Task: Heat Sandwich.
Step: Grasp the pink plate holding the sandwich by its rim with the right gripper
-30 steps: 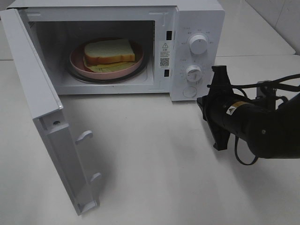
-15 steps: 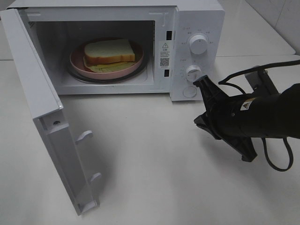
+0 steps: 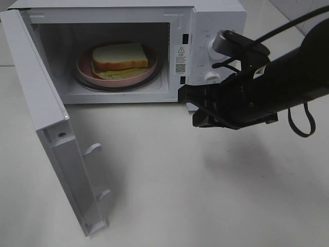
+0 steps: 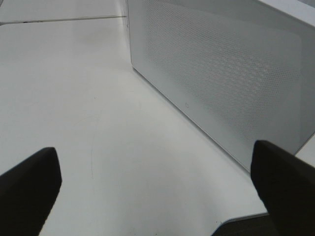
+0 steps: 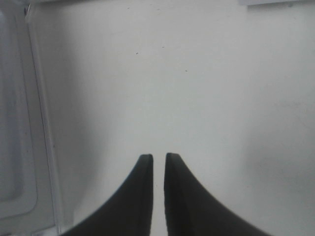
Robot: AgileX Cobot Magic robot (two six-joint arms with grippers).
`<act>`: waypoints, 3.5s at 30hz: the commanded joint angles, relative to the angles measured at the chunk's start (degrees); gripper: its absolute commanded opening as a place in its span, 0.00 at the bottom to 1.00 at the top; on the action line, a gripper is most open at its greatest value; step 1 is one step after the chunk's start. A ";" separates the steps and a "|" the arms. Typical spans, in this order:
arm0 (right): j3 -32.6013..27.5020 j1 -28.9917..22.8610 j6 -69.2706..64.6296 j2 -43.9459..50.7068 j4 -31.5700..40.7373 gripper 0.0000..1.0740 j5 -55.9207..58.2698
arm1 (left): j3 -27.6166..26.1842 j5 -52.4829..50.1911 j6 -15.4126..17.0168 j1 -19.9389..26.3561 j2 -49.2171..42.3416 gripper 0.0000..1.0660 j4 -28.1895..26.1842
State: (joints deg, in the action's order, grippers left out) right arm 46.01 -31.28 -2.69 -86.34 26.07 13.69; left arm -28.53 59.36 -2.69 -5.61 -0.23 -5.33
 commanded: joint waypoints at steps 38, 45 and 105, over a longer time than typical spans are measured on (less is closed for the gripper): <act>13.01 0.00 21.31 0.63 -43.77 0.21 26.13 | 0.23 -0.46 0.17 0.23 -1.26 0.97 -0.23; 13.01 0.00 40.22 0.63 -43.72 0.23 26.07 | 0.23 -0.46 0.17 0.23 -1.26 0.97 -0.23; 13.58 -7.56 46.87 -4.58 -43.54 0.82 20.91 | 0.23 -0.46 0.17 0.23 -1.26 0.97 -0.23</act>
State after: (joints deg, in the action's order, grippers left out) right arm 59.36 -38.56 43.43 -90.76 -17.48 35.07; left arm -28.53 59.36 -2.69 -5.61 -0.23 -5.33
